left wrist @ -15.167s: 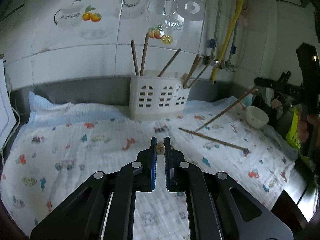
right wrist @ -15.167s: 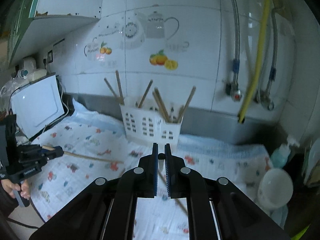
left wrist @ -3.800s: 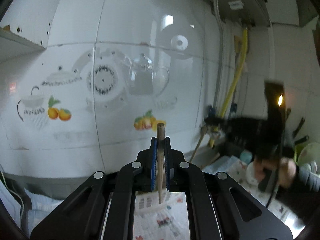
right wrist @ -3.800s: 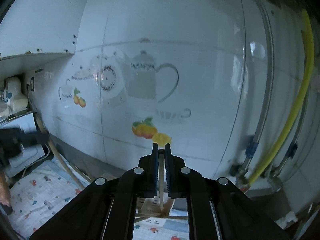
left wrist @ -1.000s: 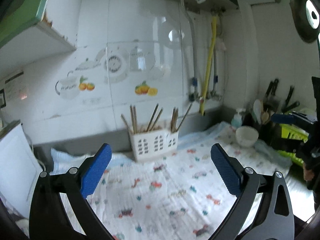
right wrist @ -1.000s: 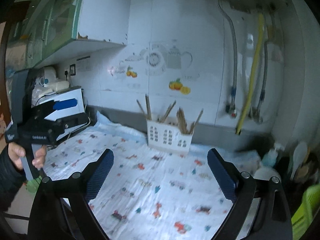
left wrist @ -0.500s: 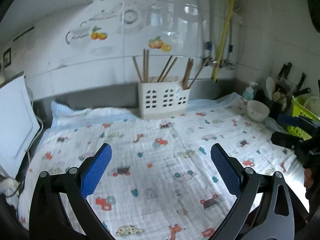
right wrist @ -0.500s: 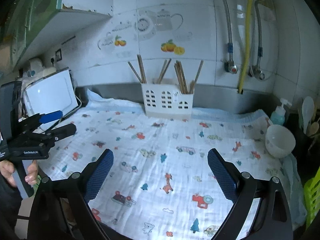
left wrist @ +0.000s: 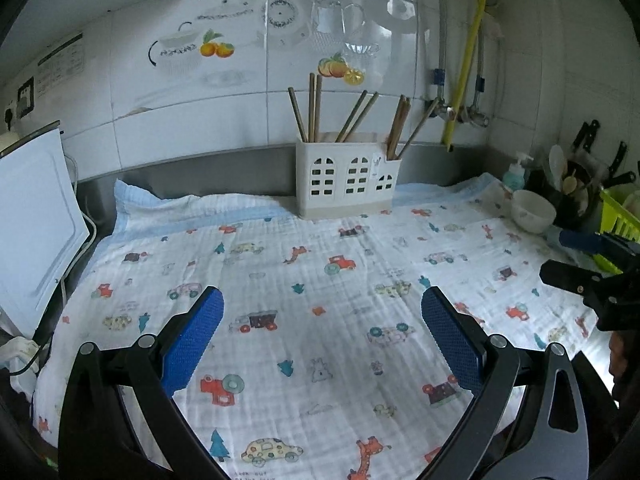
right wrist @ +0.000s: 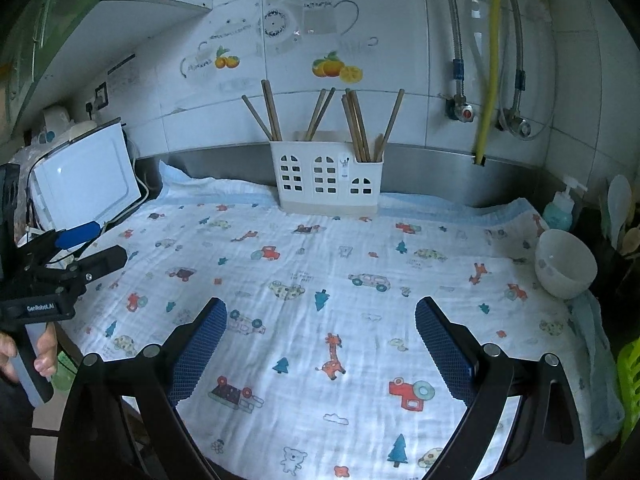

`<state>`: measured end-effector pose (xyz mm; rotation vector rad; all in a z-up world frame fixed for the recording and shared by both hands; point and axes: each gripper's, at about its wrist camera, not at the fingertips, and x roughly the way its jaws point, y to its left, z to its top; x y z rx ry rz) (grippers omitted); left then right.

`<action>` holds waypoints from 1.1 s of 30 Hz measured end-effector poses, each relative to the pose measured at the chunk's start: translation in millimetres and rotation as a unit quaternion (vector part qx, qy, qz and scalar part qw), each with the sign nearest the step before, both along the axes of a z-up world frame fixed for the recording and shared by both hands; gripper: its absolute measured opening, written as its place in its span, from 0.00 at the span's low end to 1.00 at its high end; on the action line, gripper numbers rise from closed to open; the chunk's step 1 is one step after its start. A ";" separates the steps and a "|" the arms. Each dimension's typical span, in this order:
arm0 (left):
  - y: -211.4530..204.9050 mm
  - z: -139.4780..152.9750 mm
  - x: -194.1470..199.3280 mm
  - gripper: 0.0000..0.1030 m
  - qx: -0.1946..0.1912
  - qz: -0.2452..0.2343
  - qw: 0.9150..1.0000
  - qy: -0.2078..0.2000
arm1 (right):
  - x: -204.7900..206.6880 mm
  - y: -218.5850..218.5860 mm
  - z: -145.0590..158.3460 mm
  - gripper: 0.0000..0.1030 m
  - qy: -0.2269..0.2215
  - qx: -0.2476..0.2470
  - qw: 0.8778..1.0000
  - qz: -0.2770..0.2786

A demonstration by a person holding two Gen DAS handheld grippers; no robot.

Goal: Organize utensils

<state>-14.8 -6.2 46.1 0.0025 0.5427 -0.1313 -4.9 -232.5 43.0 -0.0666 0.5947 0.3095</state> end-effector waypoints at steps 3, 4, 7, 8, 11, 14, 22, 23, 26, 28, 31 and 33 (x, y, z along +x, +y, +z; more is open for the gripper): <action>-0.3 -3.6 0.7 0.95 -0.005 -0.002 1.000 0.006 | 1.0 2.2 -1.7 0.89 0.001 -0.003 1.000 0.000; 0.1 -4.2 1.0 0.95 -0.006 -0.001 1.000 0.007 | 1.5 3.0 -2.4 0.89 0.002 -0.006 1.000 -0.002; 1.6 -6.8 1.7 0.95 -0.010 0.002 1.000 0.010 | 4.1 4.4 -5.7 0.90 0.006 -0.009 1.000 -0.003; 2.3 -7.5 2.2 0.95 -0.010 0.003 1.000 0.010 | 4.7 4.2 -6.7 0.90 0.007 -0.009 1.000 -0.003; 4.2 -9.7 3.2 0.95 -0.012 0.005 1.000 0.012 | 6.3 4.4 -9.8 0.90 0.012 -0.007 1.000 -0.002; 4.2 -12.6 4.1 0.95 -0.008 0.007 1.000 0.015 | 7.8 4.4 -12.0 0.90 0.015 -0.008 1.000 -0.003; 6.2 -19.5 8.9 0.95 -0.007 0.012 1.000 0.025 | 12.1 2.1 -15.2 0.90 0.021 -0.004 1.000 -0.008; 6.3 -20.1 9.4 0.95 -0.007 0.014 1.000 0.026 | 12.6 2.3 -15.6 0.90 0.021 -0.004 1.000 -0.008; 7.2 -21.8 10.6 0.95 -0.010 0.016 0.999 0.029 | 14.1 4.3 -16.7 0.90 0.023 -0.007 1.000 -0.005; 7.1 -23.4 11.3 0.95 -0.010 0.016 0.999 0.031 | 15.0 6.1 -17.7 0.90 0.025 -0.008 1.000 -0.003; 6.2 -24.4 12.5 0.95 -0.010 0.015 0.999 0.034 | 15.8 7.9 -18.5 0.90 0.026 -0.008 1.000 -0.002; 6.5 -24.5 12.7 0.95 -0.010 0.015 0.999 0.033 | 15.6 8.2 -19.0 0.90 0.026 -0.008 1.000 -0.002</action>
